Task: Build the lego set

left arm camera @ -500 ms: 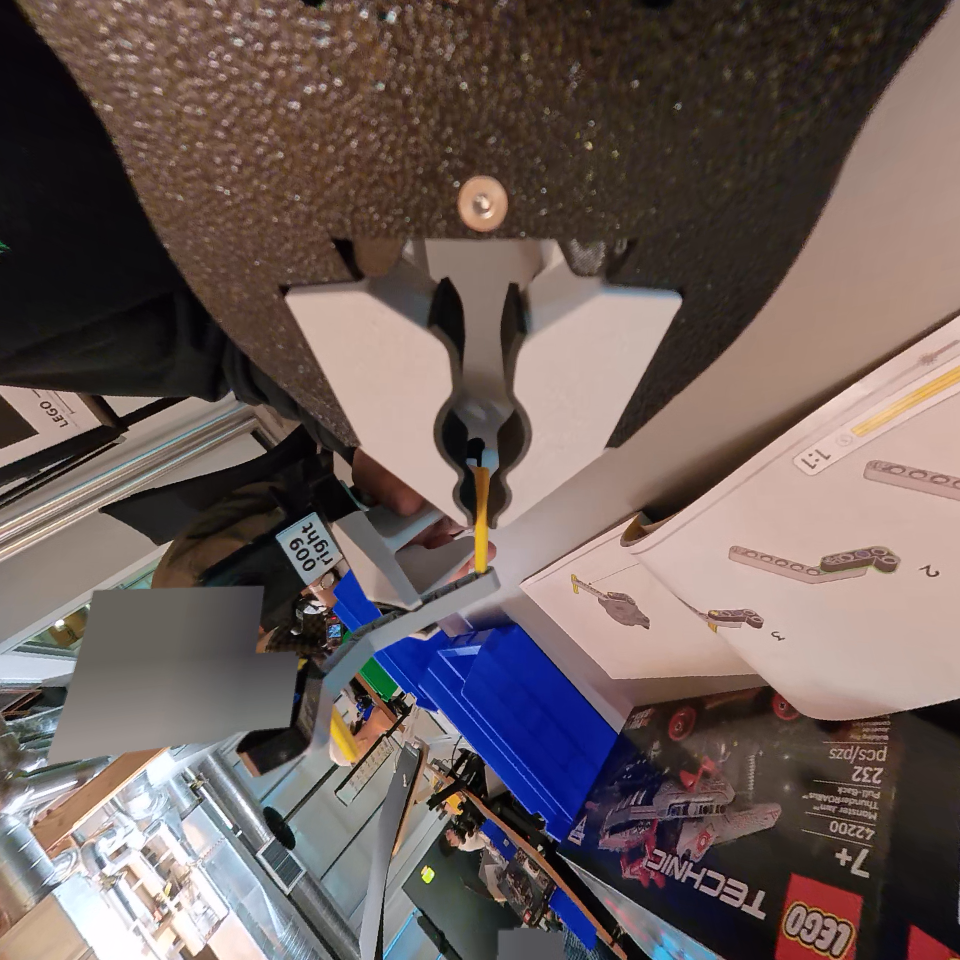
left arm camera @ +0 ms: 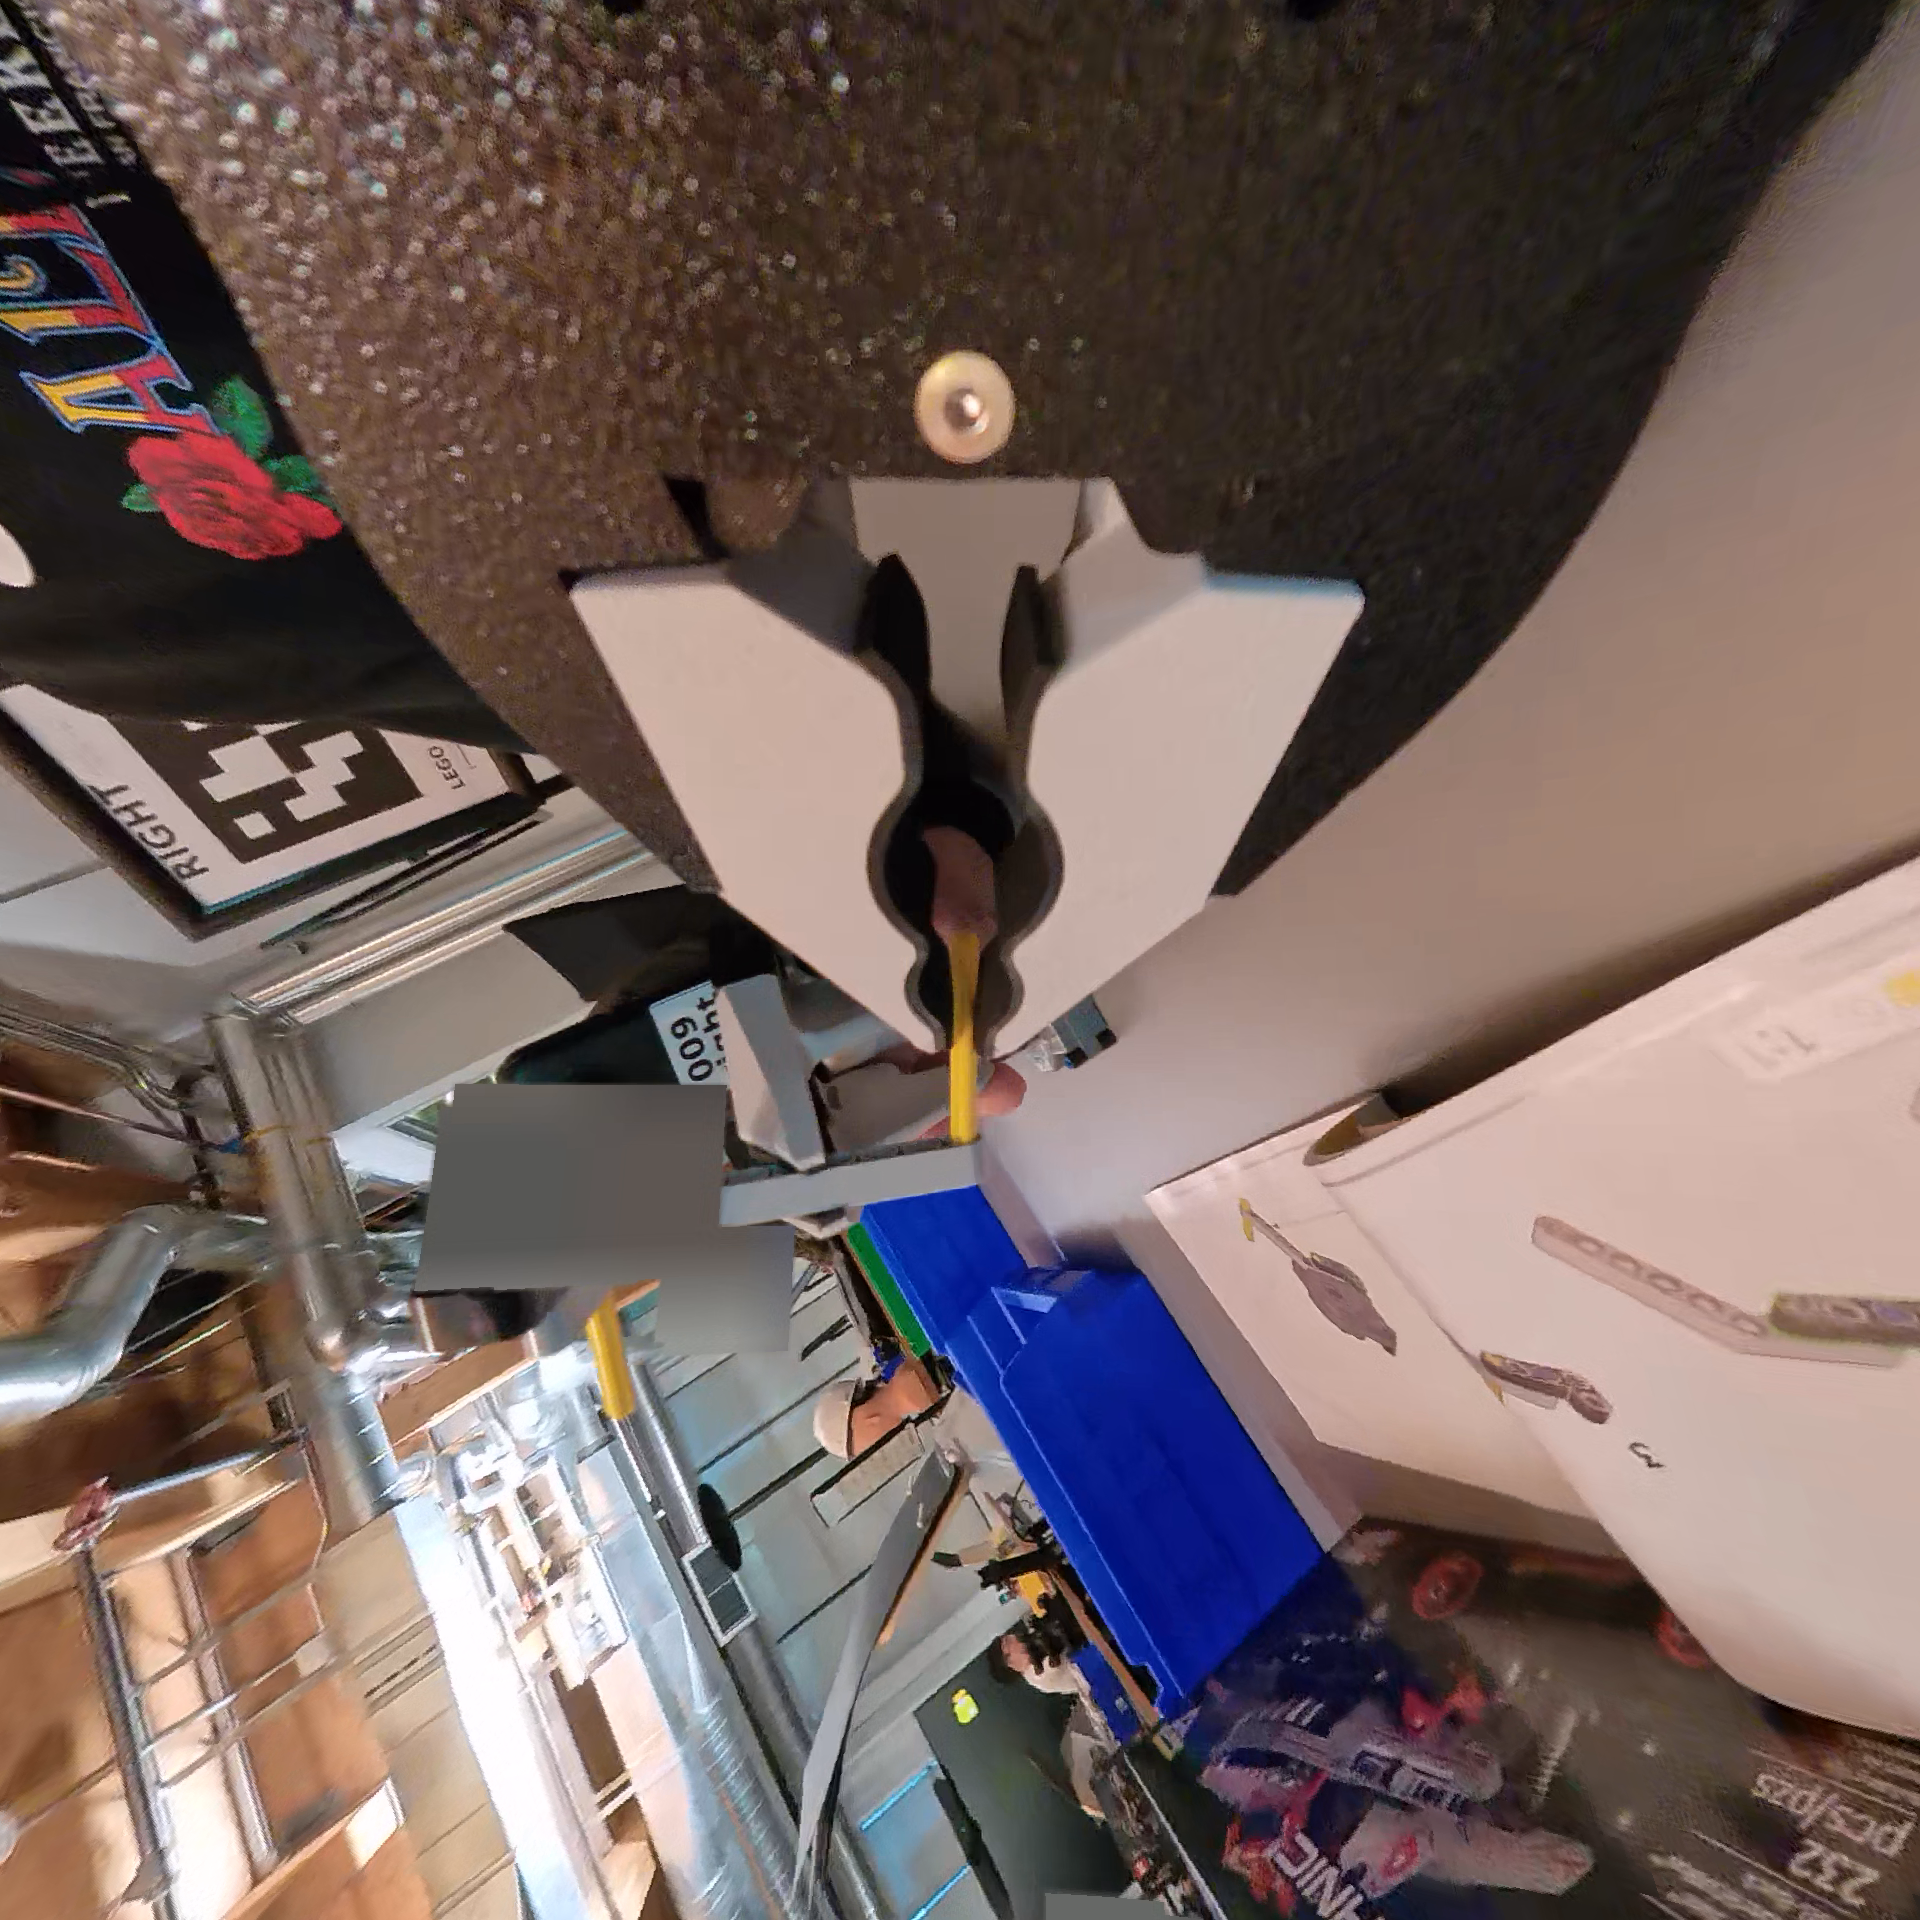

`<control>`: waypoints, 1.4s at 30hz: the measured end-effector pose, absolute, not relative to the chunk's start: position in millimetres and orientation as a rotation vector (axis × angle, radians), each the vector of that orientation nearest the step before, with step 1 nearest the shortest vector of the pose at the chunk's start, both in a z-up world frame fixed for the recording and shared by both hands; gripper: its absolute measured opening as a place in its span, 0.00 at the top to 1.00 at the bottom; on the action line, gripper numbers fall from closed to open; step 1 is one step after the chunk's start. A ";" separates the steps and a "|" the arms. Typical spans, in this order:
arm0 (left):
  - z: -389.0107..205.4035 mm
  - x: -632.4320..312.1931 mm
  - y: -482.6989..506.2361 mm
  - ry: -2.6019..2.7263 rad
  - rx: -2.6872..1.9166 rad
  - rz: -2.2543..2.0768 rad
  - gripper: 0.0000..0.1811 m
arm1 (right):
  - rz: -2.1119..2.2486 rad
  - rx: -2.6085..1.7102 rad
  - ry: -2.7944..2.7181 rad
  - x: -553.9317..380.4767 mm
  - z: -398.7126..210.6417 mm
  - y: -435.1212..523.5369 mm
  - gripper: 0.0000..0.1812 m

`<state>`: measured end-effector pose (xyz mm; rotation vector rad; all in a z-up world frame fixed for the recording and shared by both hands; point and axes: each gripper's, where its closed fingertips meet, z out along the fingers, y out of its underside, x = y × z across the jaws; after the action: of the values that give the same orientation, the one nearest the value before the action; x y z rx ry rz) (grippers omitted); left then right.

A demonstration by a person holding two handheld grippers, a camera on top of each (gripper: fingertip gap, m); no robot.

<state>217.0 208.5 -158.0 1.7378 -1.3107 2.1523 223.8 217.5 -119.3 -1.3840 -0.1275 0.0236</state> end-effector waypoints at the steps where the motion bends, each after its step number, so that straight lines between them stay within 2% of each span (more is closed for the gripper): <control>1: -161.7 218.8 209.7 -1.362 1.780 2.146 0.99 | 0.047 -1.398 -0.097 225.9 -122.4 219.2 0.96; 5: -171.9 223.3 216.5 -1.821 2.012 2.049 0.99 | 0.193 -1.403 0.004 226.3 -129.6 225.1 0.96; 11: -173.2 224.6 220.5 -2.131 2.080 1.962 0.99 | 0.305 -1.381 0.109 234.8 -131.8 225.4 0.96; 13: -169.5 224.1 218.3 -2.061 2.056 2.003 0.99 | 0.330 -1.366 0.126 237.8 -130.0 223.4 0.96; 20: -154.1 219.1 216.9 -1.245 1.731 2.214 0.99 | 0.499 -1.299 0.214 242.1 -127.6 221.6 0.97; 22: -144.3 219.0 216.7 -1.099 1.652 2.255 0.99 | 0.509 -1.391 0.142 223.3 -141.1 229.7 0.96; 28: -156.9 214.9 228.7 -1.569 1.867 2.153 0.99 | 0.410 -1.296 0.241 250.8 -128.2 221.2 0.96; 38: -167.0 213.2 211.7 -1.588 1.788 2.070 0.99 | 0.212 -1.342 0.038 228.7 -122.8 222.6 0.96; 42: -173.5 212.2 212.0 -1.824 1.819 2.005 0.99 | 0.191 -1.383 0.042 231.8 -126.0 223.9 0.97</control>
<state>212.2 212.0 -173.5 1.8190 -1.8237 2.0049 231.8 223.9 -126.0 -1.3834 0.0421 0.1913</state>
